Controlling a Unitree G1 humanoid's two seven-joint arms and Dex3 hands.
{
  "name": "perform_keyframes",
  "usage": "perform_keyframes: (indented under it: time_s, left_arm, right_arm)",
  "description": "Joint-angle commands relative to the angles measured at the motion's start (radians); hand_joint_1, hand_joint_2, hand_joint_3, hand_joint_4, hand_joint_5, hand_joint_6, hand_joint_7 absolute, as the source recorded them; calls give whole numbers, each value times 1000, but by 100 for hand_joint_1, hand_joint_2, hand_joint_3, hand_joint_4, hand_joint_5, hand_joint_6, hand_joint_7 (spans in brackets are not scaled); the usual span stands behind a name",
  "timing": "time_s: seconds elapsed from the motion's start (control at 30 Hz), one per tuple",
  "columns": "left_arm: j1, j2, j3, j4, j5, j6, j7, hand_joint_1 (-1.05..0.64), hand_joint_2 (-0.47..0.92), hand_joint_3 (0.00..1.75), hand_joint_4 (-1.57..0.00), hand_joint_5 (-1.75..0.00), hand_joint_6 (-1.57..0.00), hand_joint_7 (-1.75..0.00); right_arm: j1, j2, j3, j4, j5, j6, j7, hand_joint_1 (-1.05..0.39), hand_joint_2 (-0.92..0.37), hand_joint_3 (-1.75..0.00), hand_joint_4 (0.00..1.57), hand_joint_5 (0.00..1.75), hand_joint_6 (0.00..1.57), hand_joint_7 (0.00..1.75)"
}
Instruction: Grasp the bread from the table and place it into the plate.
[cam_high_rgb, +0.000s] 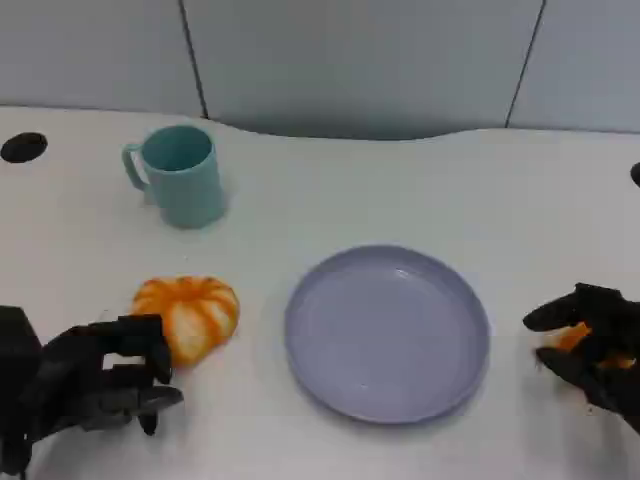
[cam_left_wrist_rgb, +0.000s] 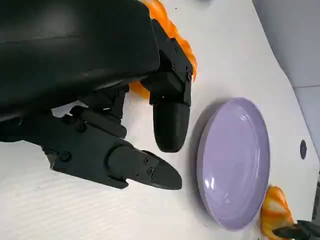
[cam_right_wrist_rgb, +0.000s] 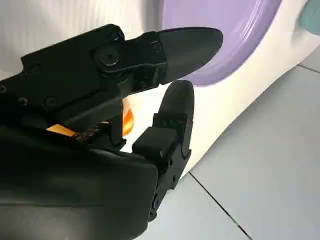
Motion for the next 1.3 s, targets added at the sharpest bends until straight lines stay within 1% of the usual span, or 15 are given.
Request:
perform_keyframes:
  time_s: [0.03, 0.63, 0.73, 0.87, 0.93, 1.07, 1.1, 1.2, 1.23, 1.3]
  left_arm:
    - [7, 18, 5, -9, 2, 20, 5, -41, 85, 6, -68, -175, -55, -175]
    - [19, 20, 6, -39, 2, 52, 6, -38, 85, 6, -67, -175, -55, -175]
    - [19, 17, 10, -38, -8, 57, -1, -37, 85, 6, -68, -175, -55, -175]
    - [21, 21, 6, -50, -2, 76, 6, -42, 83, 5, -69, -175, -56, -175]
    - [25, 23, 7, -56, 3, 64, 10, -44, 84, 5, -69, -175, -55, -175]
    - [53, 16, 23, -123, -7, 36, 34, -37, 85, 6, -73, -175, -54, -175]
    - [58, 16, 23, -141, -3, 37, 45, -36, 85, 6, -74, -175, -54, -175]
    - [117, 24, 7, -347, 125, 19, 212, -28, 87, 7, -73, -175, -52, -175]
    - [136, 38, -7, -415, 207, 7, 276, -28, 88, 7, -72, -175, -52, -175]
    - [156, 53, -23, -484, 297, 4, 343, -32, 89, 7, -68, -175, -48, -175]
  right_arm:
    - [5, -6, -6, -3, 5, 1, -6, -25, -92, -25, 70, 121, 67, 84]
    - [11, -4, -8, -16, 9, 20, -2, -27, -92, -25, 70, 120, 67, 84]
    - [12, -7, -6, -14, 7, 7, -2, -27, -92, -26, 70, 121, 67, 84]
    - [15, -2, -6, -25, 2, 19, -8, -27, -92, -25, 70, 121, 68, 84]
    - [16, -1, -5, -29, 1, 23, -9, -26, -92, -25, 70, 121, 68, 84]
    - [18, -3, 0, -41, -12, 42, -10, -27, -92, -25, 69, 121, 67, 83]
    - [18, -4, 0, -40, -12, 39, -9, -27, -92, -26, 69, 121, 67, 83]
    - [17, -4, -1, -44, -9, 43, -9, -27, -92, -25, 70, 121, 68, 83]
    - [18, -1, -2, -45, -3, 48, -7, -27, -92, -25, 70, 121, 68, 83]
    - [18, 2, -4, -47, 4, 53, -5, -26, -92, -25, 70, 121, 68, 83]
